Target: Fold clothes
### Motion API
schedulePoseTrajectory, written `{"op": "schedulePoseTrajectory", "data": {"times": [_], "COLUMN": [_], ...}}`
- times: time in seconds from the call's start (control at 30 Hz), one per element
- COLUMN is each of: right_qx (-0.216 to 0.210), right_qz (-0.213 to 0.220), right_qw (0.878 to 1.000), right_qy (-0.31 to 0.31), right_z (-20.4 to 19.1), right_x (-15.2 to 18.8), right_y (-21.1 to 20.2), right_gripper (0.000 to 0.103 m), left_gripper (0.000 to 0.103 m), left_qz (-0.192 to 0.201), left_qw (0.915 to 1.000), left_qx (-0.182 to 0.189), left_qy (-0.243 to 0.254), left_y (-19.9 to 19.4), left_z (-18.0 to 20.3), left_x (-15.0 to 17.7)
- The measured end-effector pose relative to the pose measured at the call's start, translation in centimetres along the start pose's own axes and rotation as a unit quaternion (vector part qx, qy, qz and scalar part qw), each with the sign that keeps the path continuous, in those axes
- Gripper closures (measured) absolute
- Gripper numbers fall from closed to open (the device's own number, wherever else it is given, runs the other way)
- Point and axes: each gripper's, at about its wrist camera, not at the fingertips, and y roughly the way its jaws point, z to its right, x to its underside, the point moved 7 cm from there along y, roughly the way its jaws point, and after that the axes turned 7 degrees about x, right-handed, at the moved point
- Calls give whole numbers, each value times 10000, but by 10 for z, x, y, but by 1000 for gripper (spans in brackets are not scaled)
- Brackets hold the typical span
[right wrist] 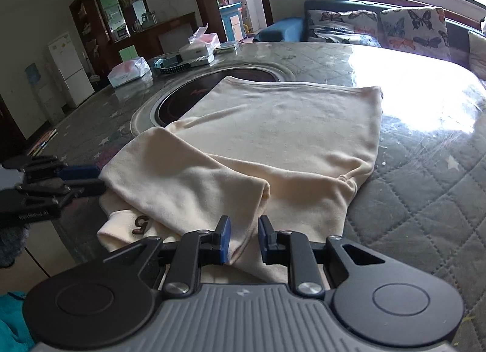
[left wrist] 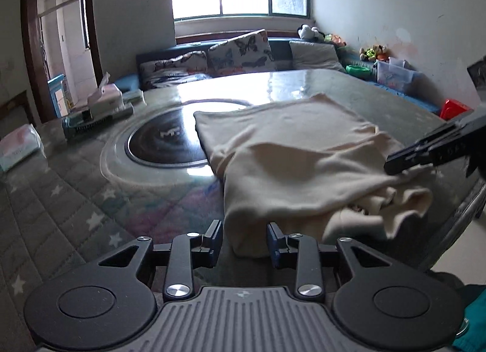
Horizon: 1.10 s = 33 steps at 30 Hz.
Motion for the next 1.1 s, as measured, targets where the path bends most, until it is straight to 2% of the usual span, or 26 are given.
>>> {"op": "schedulePoseTrajectory", "data": {"times": [0.1,0.2,0.27,0.5,0.63,0.7,0.8,0.93,1.1], "right_qx": [10,91,126,299,463,567,712,712,663], "right_qz": [-53,16,139,935,1367,1385,1228,966,719], "right_qw": [10000,9999,9997,9933,9861,9854,9877,9914,9942], "right_qy": [-8,-124,-160,-614,-828,-813,-658,-524,-446], "right_z": [-3,-6,-7,-18,-22,-19,-8,0,5], "right_x": [1,-2,-8,-49,-69,-69,-60,-49,-39], "right_y": [2,0,-5,-41,-65,-67,-62,-47,-32], "right_gripper": [86,96,98,99,99,99,100,100,97], "left_gripper": [69,69,69,69,82,92,98,98,95], "left_qz": [8,38,62,107,163,168,99,16,43], "left_qw": [10000,9999,9999,9989,9983,9981,9987,9991,9992], "left_qx": [-43,-50,-89,-418,-511,-525,-431,-236,-224], "left_qy": [-81,-83,-52,168,245,263,263,339,320], "left_y": [6,6,7,9,3,0,0,-3,-12], "left_z": [-2,-2,0,5,4,3,2,4,-4], "left_x": [-2,-2,-2,-2,-1,0,3,8,-3]}}
